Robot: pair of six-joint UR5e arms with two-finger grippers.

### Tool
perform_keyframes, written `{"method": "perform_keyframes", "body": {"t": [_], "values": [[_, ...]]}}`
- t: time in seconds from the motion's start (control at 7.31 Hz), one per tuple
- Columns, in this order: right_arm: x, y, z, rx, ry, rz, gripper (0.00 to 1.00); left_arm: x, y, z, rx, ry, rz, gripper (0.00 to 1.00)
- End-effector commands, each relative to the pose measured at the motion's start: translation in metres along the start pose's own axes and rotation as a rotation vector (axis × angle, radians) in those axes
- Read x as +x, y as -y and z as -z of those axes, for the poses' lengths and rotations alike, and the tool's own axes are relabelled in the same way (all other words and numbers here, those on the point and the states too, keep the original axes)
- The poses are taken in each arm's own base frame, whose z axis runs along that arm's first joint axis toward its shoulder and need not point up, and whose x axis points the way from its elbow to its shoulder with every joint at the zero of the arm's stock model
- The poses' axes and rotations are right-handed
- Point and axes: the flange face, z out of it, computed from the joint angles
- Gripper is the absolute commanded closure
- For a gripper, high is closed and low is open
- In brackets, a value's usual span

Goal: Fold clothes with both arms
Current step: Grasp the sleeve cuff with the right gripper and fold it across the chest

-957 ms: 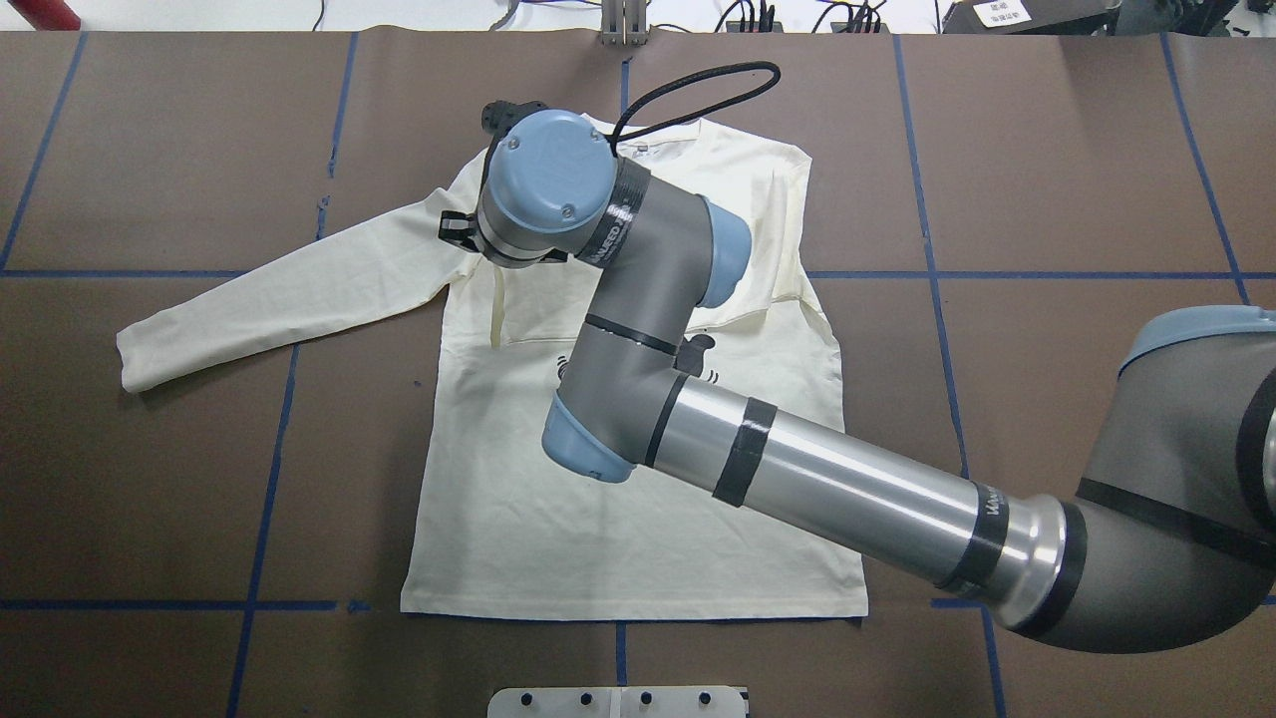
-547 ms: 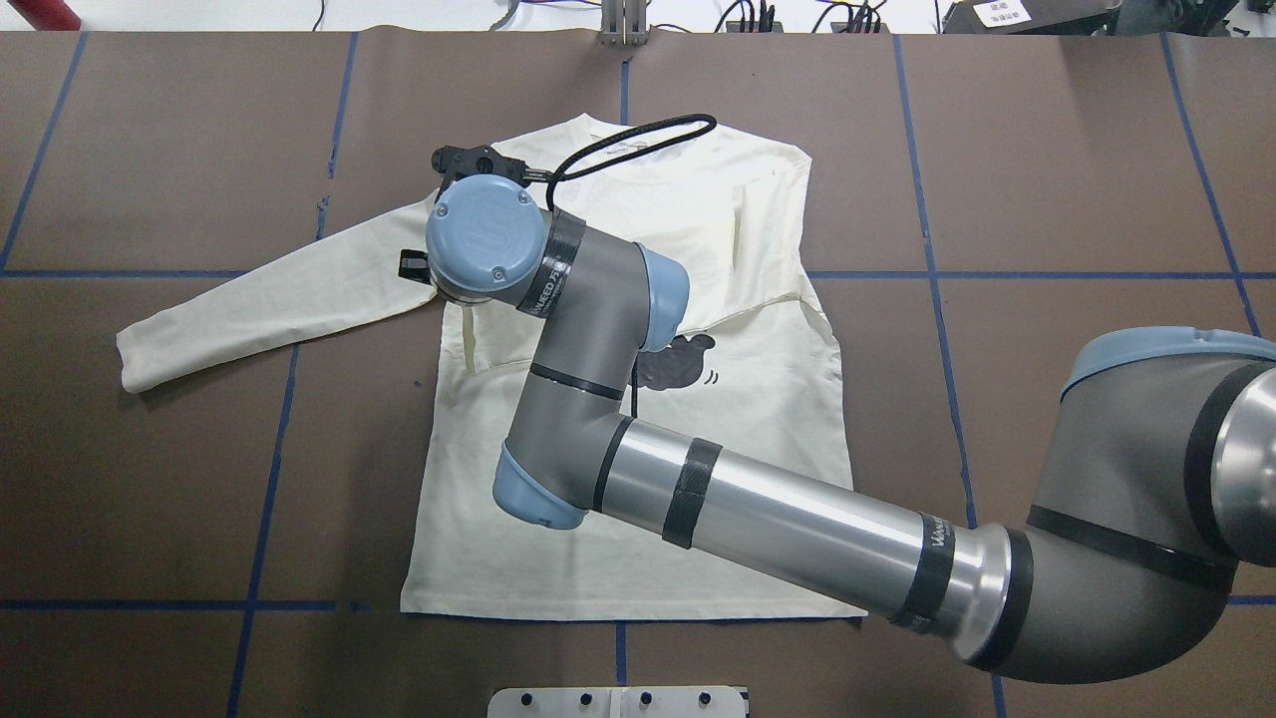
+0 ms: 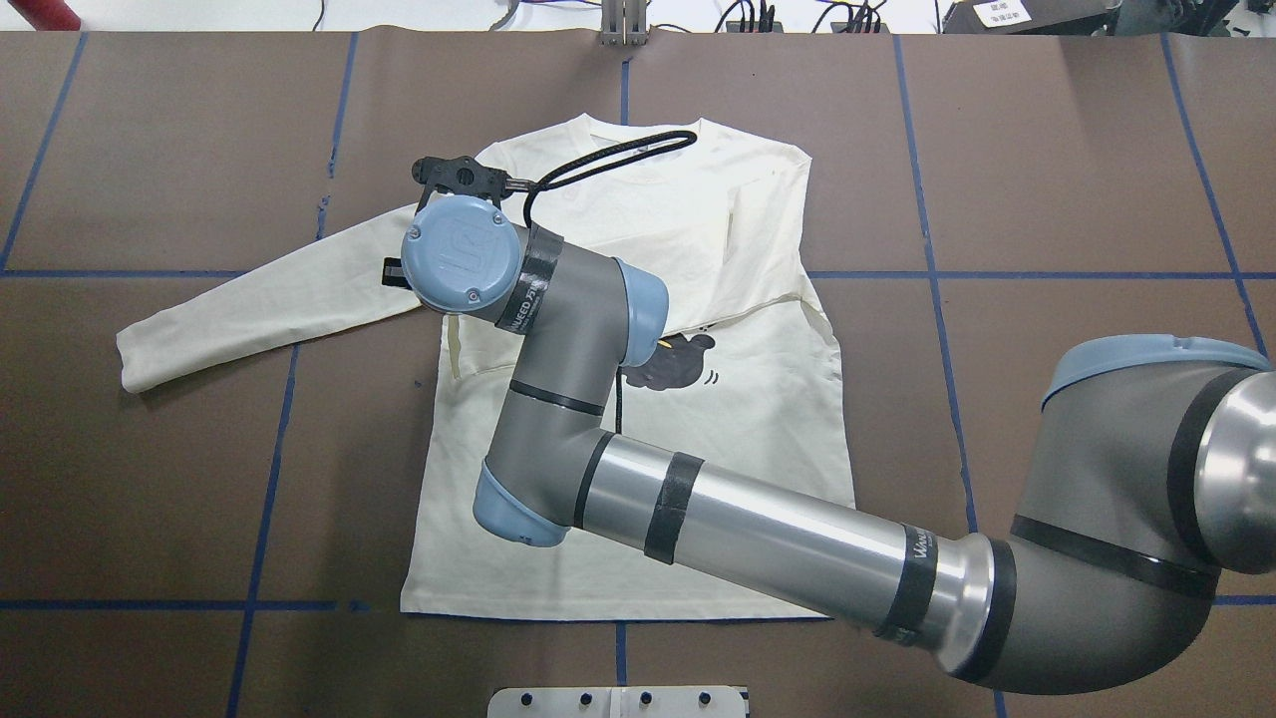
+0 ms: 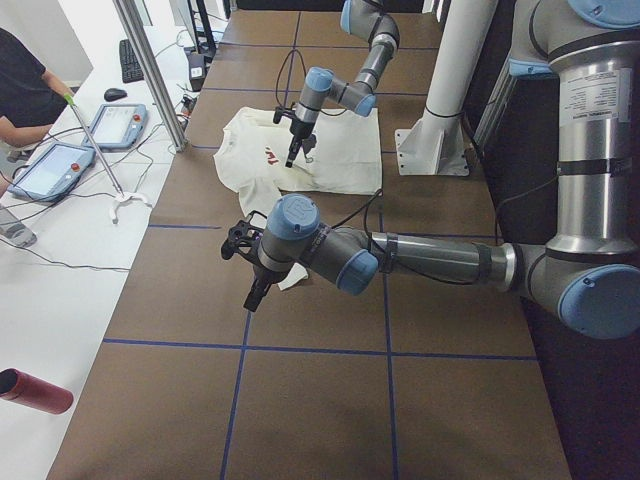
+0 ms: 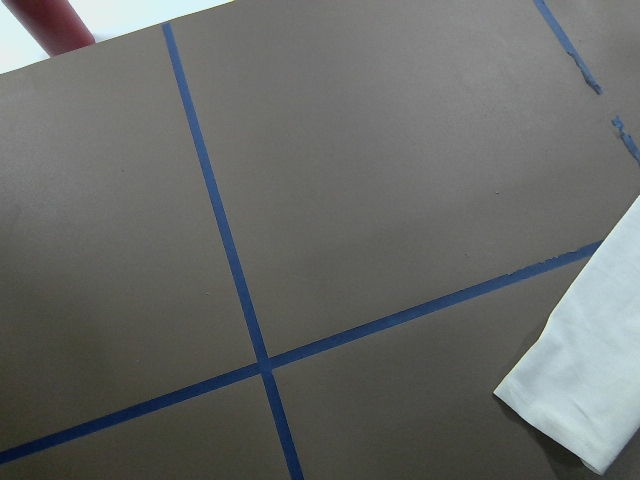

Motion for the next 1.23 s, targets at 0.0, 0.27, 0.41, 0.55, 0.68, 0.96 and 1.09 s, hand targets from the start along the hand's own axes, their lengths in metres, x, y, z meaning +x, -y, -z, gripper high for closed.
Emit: {"method": "perform_keyframes", "body": {"t": [0.0,0.27,0.41,0.55,0.68,0.96,1.09], "values": [[-0.015,0.004,0.001,0.018,0.004,-0.037,0.74,-0.001,-0.001,-0.001,-0.003,0.000,0.003,0.00],[-0.018,0.000,0.001,0.015,0.021,-0.040,0.73,-0.002,-0.002,-0.002,-0.005,0.000,0.005,0.00],[-0.019,-0.002,0.001,0.014,0.023,-0.040,0.68,-0.001,-0.001,-0.002,-0.006,-0.002,0.004,0.00],[-0.023,0.001,0.009,0.019,0.035,-0.137,0.42,0.010,-0.001,-0.011,-0.020,-0.050,-0.016,0.00],[-0.016,0.015,0.022,0.025,0.054,-0.242,0.29,0.014,-0.008,-0.046,-0.085,-0.089,-0.021,0.00],[0.109,0.068,0.040,-0.001,0.045,-0.278,0.25,0.022,0.005,-0.093,-0.119,-0.107,0.097,0.00],[0.167,0.102,0.065,-0.052,0.051,-0.280,0.25,0.053,0.010,-0.133,-0.160,-0.139,0.156,0.00]]}}
